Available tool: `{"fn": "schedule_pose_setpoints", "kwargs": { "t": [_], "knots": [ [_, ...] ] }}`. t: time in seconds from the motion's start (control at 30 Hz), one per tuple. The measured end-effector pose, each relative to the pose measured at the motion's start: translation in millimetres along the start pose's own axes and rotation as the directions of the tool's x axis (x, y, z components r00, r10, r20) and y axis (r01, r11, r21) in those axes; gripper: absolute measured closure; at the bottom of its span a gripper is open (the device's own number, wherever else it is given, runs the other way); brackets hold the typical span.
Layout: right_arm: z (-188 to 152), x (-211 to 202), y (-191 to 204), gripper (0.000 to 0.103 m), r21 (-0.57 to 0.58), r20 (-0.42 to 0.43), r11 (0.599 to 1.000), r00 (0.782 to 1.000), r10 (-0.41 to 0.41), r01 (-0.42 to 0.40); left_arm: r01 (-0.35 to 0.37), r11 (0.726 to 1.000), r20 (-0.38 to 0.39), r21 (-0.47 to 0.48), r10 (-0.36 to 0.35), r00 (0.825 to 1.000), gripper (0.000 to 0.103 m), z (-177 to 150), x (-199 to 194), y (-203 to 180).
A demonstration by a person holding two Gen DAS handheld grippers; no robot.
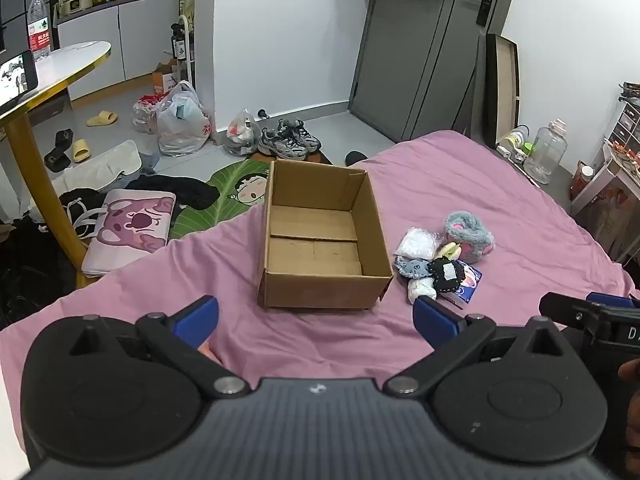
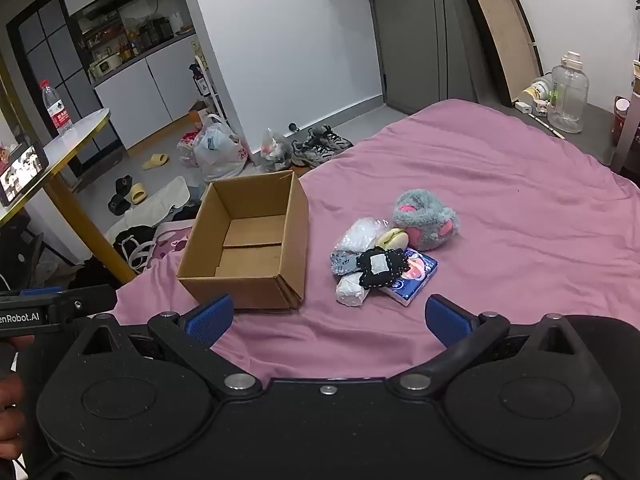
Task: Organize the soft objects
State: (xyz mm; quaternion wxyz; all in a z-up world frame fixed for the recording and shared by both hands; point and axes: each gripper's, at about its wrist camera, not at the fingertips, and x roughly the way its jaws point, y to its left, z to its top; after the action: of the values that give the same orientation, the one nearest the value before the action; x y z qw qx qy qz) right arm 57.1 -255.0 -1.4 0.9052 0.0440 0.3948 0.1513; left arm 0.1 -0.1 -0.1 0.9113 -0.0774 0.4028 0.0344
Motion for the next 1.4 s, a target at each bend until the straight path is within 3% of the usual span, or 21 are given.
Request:
{"fn": "schedule_pose_setpoints", "kwargs": {
  "t": [1.4],
  "knots": [
    [-9.0,-10.5,5.6,0.0,-0.028,-0.016,0.999,0.999,-0.041,0.04,0.024,1.0,0.002,-0.01,-0.024,1.0,0.0,-6.8,-15.5,-8.4]
  ]
}}
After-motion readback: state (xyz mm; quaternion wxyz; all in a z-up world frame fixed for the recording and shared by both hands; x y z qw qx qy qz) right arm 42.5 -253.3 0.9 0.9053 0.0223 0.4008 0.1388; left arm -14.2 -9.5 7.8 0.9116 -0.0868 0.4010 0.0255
